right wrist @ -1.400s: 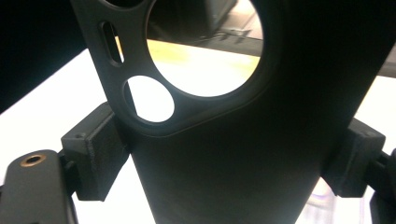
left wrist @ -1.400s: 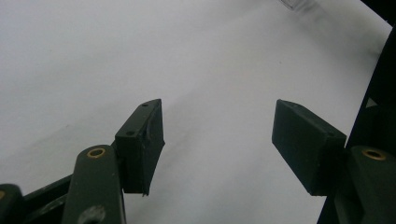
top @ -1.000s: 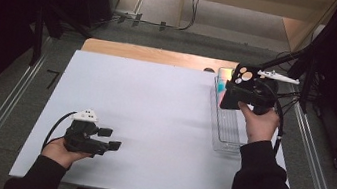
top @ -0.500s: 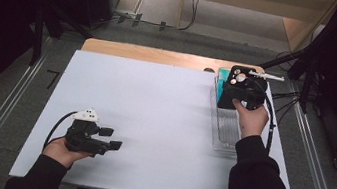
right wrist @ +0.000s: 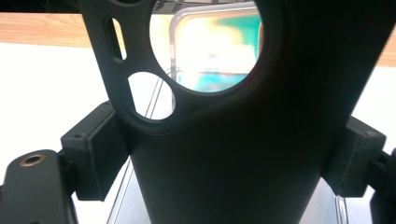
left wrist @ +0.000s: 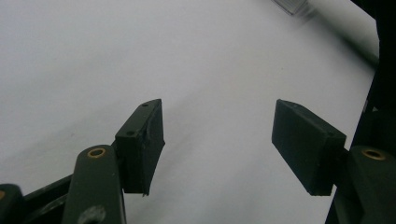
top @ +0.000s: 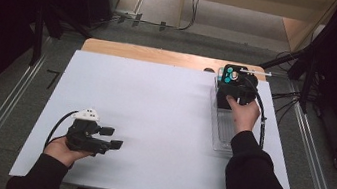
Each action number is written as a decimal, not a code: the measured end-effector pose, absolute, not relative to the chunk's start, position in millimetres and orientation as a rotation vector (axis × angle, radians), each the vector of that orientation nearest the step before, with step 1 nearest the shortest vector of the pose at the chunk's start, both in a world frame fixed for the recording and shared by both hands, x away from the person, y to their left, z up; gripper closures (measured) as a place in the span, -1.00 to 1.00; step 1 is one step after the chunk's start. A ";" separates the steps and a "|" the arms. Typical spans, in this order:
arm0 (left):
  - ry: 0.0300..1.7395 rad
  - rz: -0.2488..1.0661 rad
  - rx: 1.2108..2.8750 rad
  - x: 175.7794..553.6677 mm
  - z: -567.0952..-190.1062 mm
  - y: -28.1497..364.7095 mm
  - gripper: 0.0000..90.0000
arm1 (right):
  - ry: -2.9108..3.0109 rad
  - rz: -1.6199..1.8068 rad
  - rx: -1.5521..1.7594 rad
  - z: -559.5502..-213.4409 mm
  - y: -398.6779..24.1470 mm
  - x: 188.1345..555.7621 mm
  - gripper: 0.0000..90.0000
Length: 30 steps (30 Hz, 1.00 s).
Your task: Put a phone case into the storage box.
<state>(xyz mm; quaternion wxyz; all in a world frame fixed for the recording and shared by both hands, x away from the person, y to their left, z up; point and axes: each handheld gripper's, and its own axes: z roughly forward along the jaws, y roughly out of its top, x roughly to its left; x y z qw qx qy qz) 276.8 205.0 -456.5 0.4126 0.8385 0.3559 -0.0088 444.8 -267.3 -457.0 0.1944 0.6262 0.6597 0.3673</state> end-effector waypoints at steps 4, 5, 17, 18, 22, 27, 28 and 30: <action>0.890 -0.028 2.105 276.6 -456.7 203.7 -0.24 | 1.832 1.007 1.760 -458.5 -264.6 450.7 -0.72; 0.887 -0.028 2.106 276.6 -456.5 203.5 -0.24 | 1.833 1.000 1.756 -458.7 -264.0 451.8 -0.72; 0.878 -0.027 2.101 277.5 -456.1 201.6 -0.24 | 1.815 0.962 1.731 -461.2 -260.8 461.8 -0.73; 0.877 -0.028 2.101 277.6 -456.1 201.5 -0.24 | 1.827 0.952 1.718 -461.3 -260.3 461.6 -0.73; 0.874 -0.026 2.102 277.3 -455.6 201.5 -0.24 | 1.824 0.939 1.694 -460.2 -258.9 461.0 -0.80; 0.874 -0.028 2.100 277.1 -455.1 201.7 -0.24 | 1.812 0.951 1.676 -458.1 -260.3 460.0 -0.81; 0.873 -0.028 2.100 277.1 -455.1 201.6 -0.24 | 1.815 0.956 1.672 -457.9 -260.3 459.9 -0.81; 0.873 -0.026 2.103 276.8 -454.8 201.3 -0.24 | 1.817 0.961 1.676 -457.6 -260.5 459.8 -0.90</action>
